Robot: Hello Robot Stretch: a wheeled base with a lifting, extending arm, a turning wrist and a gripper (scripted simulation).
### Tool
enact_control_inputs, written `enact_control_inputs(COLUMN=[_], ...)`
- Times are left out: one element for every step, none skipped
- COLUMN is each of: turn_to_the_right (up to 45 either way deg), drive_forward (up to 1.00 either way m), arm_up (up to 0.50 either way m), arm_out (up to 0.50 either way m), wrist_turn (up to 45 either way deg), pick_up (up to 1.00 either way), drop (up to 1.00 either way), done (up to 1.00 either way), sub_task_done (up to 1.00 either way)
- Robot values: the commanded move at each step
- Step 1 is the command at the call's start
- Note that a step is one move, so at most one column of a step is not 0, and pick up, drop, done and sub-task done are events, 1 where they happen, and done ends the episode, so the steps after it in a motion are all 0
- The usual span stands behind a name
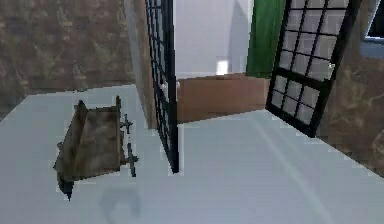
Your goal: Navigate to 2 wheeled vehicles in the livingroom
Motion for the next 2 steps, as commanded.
enact_control_inputs(turn_to_the_right=[0.0, -36.0], drive_forward=[0.75, 0.00], arm_up=[0.00, 0.00], arm_out=[0.00, 0.00], wrist_turn=[0.0, 0.0], pick_up=[0.00, 0.00], drop=[0.00, 0.00], done=[0.00, 0.00], sub_task_done=[0.00, 0.00])
